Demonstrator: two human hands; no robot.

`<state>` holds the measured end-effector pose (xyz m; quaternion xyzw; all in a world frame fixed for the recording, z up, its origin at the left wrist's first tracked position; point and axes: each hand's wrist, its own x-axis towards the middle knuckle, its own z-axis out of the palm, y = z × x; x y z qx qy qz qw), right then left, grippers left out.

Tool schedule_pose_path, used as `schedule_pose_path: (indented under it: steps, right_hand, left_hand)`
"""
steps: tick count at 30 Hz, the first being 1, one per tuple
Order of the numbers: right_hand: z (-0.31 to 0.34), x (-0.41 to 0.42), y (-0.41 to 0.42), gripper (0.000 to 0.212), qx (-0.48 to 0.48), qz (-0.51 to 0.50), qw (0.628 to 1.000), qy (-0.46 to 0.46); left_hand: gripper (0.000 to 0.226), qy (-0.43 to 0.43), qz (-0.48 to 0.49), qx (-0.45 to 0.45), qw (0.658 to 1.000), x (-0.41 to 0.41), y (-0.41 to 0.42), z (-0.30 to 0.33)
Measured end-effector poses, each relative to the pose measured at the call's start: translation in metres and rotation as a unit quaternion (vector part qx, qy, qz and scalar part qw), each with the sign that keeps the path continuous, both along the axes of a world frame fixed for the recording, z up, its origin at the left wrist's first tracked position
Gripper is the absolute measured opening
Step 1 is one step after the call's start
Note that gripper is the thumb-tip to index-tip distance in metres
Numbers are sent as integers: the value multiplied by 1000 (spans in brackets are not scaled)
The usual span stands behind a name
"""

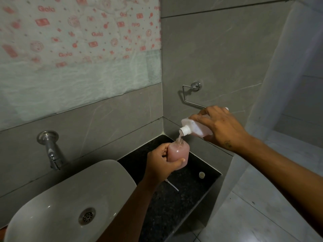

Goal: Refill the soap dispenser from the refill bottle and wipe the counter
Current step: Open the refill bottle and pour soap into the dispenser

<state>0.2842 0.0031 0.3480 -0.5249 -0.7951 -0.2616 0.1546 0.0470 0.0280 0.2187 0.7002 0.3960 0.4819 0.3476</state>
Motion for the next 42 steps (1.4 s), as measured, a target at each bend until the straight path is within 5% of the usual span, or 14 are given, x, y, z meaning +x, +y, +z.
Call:
schedule_pose_path:
  steps: [15, 28, 35, 42]
  right_hand:
    - [2, 0, 1, 70, 17, 14, 1000, 5]
    - [-12, -7, -4, 85, -62, -7, 997, 37]
    - [-37, -8, 4, 78, -141, -13, 976, 165]
    - [-85, -2, 30, 80, -249, -39, 904, 347]
  left_hand:
    - [60, 4, 1, -2, 1000, -2, -3, 1]
    - [59, -1, 17, -17, 1000, -2, -6, 6]
    - [59, 0, 41, -18, 999, -9, -1, 2]
    - [61, 25, 63, -55, 996, -19, 7, -23]
